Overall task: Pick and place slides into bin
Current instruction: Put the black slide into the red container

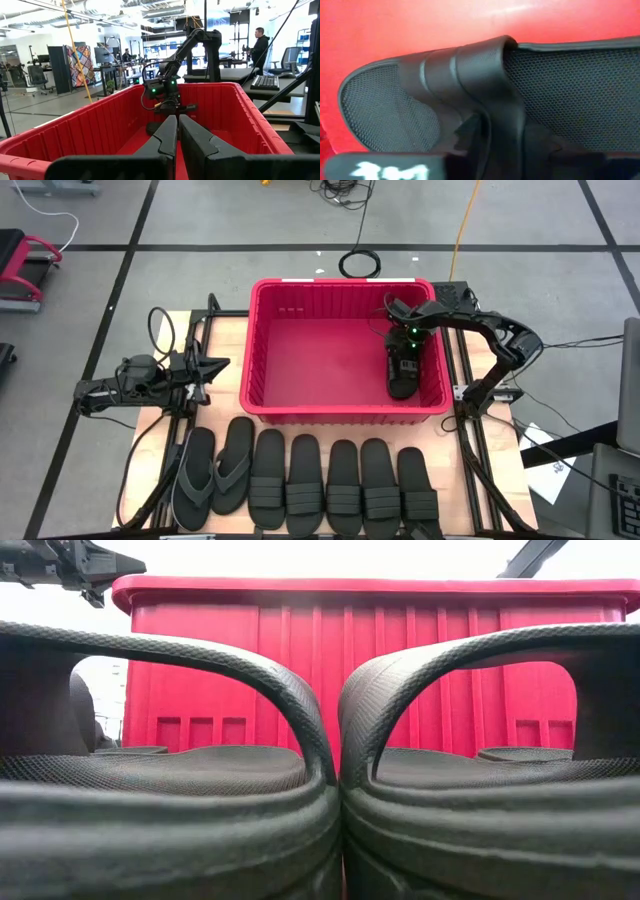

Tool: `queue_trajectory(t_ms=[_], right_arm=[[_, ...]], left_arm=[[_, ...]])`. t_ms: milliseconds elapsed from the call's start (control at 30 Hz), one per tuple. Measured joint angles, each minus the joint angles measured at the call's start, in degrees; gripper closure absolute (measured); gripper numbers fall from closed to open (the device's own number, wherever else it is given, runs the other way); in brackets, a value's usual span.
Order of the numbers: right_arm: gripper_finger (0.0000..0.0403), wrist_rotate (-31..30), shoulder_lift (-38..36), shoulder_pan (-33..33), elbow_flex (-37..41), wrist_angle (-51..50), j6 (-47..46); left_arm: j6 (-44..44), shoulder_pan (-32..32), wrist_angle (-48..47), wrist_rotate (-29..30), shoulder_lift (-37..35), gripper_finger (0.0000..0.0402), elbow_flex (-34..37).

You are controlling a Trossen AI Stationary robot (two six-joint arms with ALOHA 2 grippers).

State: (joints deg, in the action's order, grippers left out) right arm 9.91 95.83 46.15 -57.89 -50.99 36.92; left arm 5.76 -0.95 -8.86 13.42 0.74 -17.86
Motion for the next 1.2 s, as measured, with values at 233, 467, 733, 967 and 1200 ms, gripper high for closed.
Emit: queue_trajectory(t_ms=[233, 467, 733, 967, 1200], right_arm=[[0.0241, -0.69, 0.10, -0.09, -1.69, -1.43, -0.43], [0.0224, 3.00, 0.26, -0.04, -6.07, -3.65, 1.50], [0.0199, 4.69, 0.15, -0.04, -7.59, -5.59, 1.62], [0.0194, 5.30, 0.11, -0.09, -7.65, -9.96, 3.30], [0.0194, 2.26, 0.04, -0.13, -7.67, -11.23, 2.78]], left_arm=[[-0.01, 0.00, 0.00, 0.01, -0.01, 0.0376, 0.01], [0.00, 0.00, 0.00, -0.01, -0.01, 0.0376, 0.00], [-0.01, 0.01, 0.00, 0.01, 0.01, 0.0376, 0.00], [-0.01, 0.01, 0.00, 0.00, -0.01, 0.0376, 0.01], [-0.02, 0.01, 0.00, -0.01, 0.00, 0.0376, 0.00]])
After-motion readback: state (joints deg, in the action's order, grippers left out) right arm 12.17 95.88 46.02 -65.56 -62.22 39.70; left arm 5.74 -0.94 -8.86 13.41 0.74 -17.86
